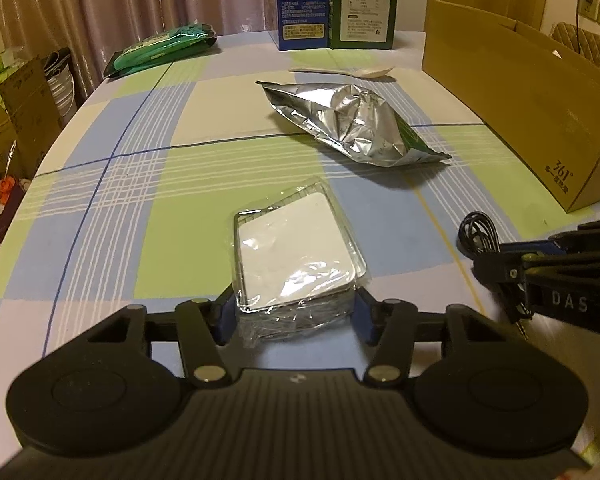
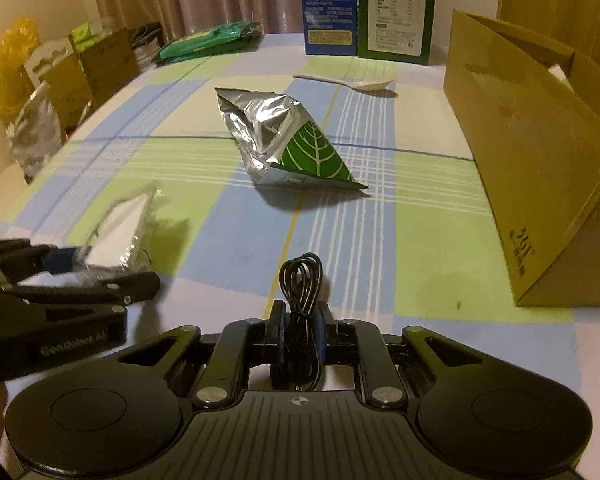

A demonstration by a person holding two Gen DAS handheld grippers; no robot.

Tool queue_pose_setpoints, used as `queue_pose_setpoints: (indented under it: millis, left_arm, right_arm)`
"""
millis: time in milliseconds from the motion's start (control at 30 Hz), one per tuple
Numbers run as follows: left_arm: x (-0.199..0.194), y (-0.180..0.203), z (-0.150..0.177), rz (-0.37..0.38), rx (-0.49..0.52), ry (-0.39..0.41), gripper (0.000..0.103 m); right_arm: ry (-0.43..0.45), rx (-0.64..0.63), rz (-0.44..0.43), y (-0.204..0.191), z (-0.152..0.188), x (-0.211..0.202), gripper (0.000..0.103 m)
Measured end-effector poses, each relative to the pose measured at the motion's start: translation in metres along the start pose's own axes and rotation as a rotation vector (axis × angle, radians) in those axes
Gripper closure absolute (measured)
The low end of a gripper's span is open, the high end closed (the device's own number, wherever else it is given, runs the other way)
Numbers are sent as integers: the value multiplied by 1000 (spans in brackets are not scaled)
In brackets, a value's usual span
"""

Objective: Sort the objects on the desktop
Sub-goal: 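Carry the clear case and black cable over the cardboard box with both tools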

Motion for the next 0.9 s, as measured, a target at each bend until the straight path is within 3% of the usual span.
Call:
queue_pose_setpoints:
  millis: [300, 500, 667, 900]
  left_arm:
    - [-23, 15, -10, 61, -26, 39, 53]
    - [-52, 34, -14, 69, -34, 70, 53]
    - [-79, 49, -25, 88, -51, 98, 53]
    - [-109, 97, -43, 151, 12, 117, 53]
  right_arm:
    - [78, 44, 1, 6, -13, -20, 92]
    - [174, 87, -2, 14, -35, -63, 92]
    - [222, 137, 30, 39, -45, -102, 92]
    - [263, 167, 110, 79, -53, -150, 92]
Point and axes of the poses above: each gripper's, at about its wrist camera, not at the fingertips, and x roughly the way its jaws point, y to its right, z to its underside, the point moved 9 cm from there along x, roughly the way its jaws point, and after that the axes turned 14 degrees about -x, right-handed, at the moved point
